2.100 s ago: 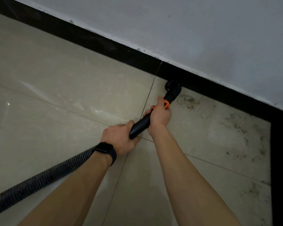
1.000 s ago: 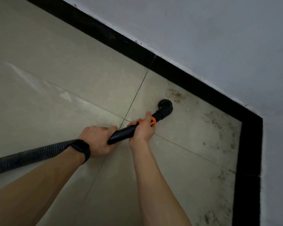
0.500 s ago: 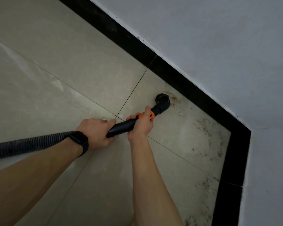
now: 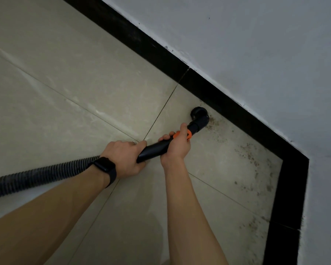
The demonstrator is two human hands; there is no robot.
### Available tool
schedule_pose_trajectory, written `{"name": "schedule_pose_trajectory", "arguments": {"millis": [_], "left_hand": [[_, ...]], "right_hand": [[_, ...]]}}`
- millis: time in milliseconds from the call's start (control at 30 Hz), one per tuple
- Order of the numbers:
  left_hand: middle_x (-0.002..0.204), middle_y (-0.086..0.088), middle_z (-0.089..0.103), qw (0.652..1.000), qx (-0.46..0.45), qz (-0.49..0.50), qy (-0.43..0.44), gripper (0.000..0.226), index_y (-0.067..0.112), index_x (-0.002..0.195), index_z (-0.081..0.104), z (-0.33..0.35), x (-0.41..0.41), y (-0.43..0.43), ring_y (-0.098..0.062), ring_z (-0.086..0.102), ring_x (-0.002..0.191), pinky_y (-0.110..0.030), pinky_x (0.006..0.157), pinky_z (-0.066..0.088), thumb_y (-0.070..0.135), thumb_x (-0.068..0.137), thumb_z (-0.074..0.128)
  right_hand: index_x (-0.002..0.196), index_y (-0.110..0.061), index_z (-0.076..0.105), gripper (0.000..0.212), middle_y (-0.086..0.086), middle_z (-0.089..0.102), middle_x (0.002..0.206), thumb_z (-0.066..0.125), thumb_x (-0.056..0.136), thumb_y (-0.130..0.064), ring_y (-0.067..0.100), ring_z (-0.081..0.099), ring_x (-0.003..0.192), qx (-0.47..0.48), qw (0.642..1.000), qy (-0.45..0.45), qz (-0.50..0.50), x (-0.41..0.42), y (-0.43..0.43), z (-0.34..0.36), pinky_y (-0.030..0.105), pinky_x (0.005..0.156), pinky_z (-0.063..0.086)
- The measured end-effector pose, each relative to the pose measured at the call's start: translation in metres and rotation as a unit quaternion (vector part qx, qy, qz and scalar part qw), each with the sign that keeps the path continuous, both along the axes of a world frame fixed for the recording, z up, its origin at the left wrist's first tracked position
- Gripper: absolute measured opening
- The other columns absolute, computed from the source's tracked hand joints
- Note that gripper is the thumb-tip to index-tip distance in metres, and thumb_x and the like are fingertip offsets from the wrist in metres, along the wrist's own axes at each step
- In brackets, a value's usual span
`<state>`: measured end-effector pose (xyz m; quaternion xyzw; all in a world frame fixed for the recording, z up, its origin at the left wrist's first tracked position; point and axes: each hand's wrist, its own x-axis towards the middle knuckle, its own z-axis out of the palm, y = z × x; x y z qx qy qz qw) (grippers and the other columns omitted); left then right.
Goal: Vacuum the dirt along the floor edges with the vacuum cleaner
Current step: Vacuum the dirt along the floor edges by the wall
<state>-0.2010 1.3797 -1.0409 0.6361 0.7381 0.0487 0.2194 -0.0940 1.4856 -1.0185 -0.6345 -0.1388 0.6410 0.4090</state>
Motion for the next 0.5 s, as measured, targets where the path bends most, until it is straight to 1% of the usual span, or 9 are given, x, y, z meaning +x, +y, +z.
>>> {"name": "schedule_pose_trajectory", "arguments": {"millis": [100,167,233,300,367,433,500], "left_hand": [[0.088,0.005,0.063,1.0,0.006,0.003,0.0,0.034,0.033,0.103,0.036,-0.001,0.0,0.006,-0.027,0.058,0.07,-0.03,0.059,0.035,0.055,0.081,0.048],[0.085,0.006,0.062,1.0,0.006,0.008,0.001,0.034,0.032,0.103,0.037,-0.001,0.0,0.011,-0.025,0.049,0.064,-0.03,0.059,0.034,0.056,0.081,0.049],[0.08,0.007,0.055,1.0,0.002,0.011,0.0,0.034,0.032,0.103,0.037,-0.002,0.0,0.015,-0.022,0.042,0.062,-0.03,0.059,0.034,0.056,0.081,0.049],[0.075,0.01,0.046,1.0,0.005,0.014,-0.004,0.033,0.033,0.1,0.036,-0.002,0.0,0.02,-0.022,0.041,0.062,-0.029,0.058,0.033,0.055,0.081,0.049],[0.074,0.011,0.043,1.0,0.011,0.015,-0.012,0.031,0.034,0.096,0.033,-0.003,-0.003,0.025,-0.021,0.041,0.062,-0.029,0.058,0.032,0.055,0.08,0.049],[0.071,0.012,0.041,1.0,0.013,0.016,-0.02,0.032,0.036,0.091,0.026,-0.004,-0.005,0.031,-0.018,0.039,0.058,-0.028,0.055,0.029,0.054,0.079,0.05],[0.066,0.013,0.038,0.999,0.015,0.016,-0.028,0.033,0.038,0.09,0.024,-0.005,-0.007,0.036,-0.011,0.034,0.051,-0.026,0.05,0.025,0.054,0.08,0.052]], "right_hand": [[0.097,-0.013,0.051,0.029,-0.002,0.052,0.056,0.068,0.099,-0.036,0.014,0.049,0.041,-0.001,1.0,0.002,0.002,0.0,0.006,0.0,0.026,0.044,0.046],[0.097,-0.013,0.051,0.029,-0.002,0.052,0.056,0.068,0.099,-0.035,0.014,0.049,0.041,0.001,1.0,0.002,0.002,-0.001,0.011,0.0,0.026,0.044,0.046],[0.097,-0.013,0.051,0.028,-0.002,0.052,0.056,0.068,0.099,-0.035,0.014,0.048,0.041,0.002,1.0,0.001,0.002,-0.001,0.016,0.0,0.025,0.043,0.045],[0.096,-0.013,0.05,0.028,-0.002,0.052,0.056,0.068,0.099,-0.034,0.013,0.048,0.041,0.002,1.0,0.002,0.002,-0.002,0.021,0.0,0.025,0.043,0.045],[0.096,-0.013,0.05,0.028,-0.002,0.052,0.055,0.068,0.099,-0.034,0.013,0.048,0.041,0.003,1.0,0.0,0.002,-0.004,0.026,0.001,0.025,0.043,0.044],[0.096,-0.013,0.05,0.028,-0.002,0.052,0.055,0.068,0.099,-0.034,0.013,0.048,0.04,0.004,1.0,-0.007,0.001,-0.007,0.032,0.002,0.025,0.043,0.045],[0.096,-0.012,0.05,0.028,-0.002,0.052,0.054,0.067,0.099,-0.034,0.013,0.048,0.04,0.004,1.0,-0.018,-0.003,-0.009,0.038,0.002,0.025,0.043,0.045]]}}
